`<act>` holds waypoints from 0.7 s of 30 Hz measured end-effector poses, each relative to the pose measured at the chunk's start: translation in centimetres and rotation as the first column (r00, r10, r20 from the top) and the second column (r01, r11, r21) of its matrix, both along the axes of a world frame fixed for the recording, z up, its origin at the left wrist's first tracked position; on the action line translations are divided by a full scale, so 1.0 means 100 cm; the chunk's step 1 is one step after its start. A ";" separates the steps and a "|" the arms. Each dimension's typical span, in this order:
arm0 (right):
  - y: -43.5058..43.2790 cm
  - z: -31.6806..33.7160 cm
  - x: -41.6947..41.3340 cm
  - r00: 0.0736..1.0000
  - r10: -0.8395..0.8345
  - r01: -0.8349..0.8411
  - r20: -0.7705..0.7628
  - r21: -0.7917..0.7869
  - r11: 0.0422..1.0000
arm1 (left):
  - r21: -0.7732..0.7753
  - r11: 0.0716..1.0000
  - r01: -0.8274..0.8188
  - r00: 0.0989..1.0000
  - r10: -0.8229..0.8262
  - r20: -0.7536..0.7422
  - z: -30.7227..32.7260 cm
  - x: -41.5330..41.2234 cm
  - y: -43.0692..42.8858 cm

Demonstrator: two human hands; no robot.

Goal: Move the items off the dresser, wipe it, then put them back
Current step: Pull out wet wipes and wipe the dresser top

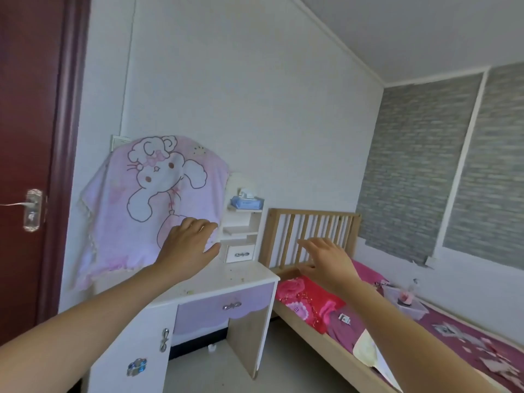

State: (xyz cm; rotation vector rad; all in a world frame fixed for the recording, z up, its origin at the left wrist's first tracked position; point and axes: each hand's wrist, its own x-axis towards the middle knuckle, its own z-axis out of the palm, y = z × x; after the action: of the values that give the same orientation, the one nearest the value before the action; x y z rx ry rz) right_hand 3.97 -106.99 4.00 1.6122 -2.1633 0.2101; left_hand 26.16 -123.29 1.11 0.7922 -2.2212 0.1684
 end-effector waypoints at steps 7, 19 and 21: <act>-0.051 0.023 -0.105 0.996 0.032 -0.031 -0.084 0.017 0.999 | 0.062 0.993 -0.100 0.993 0.096 0.074 0.030 -0.112 -0.045; -0.126 -0.002 -0.326 0.994 0.089 -0.086 -0.063 0.045 0.995 | 0.054 0.985 -0.163 0.977 0.154 0.147 0.007 -0.316 -0.102; -0.146 0.008 -0.358 0.989 0.122 -0.117 -0.085 0.065 0.991 | 0.058 0.980 -0.191 0.974 0.182 0.133 0.013 -0.344 -0.112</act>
State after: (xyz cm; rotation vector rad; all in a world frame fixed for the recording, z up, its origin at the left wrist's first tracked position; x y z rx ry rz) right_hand -31.82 -121.55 4.81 1.7529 -2.0262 0.1079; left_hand -8.26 -134.53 2.45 1.0562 -2.2805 0.2390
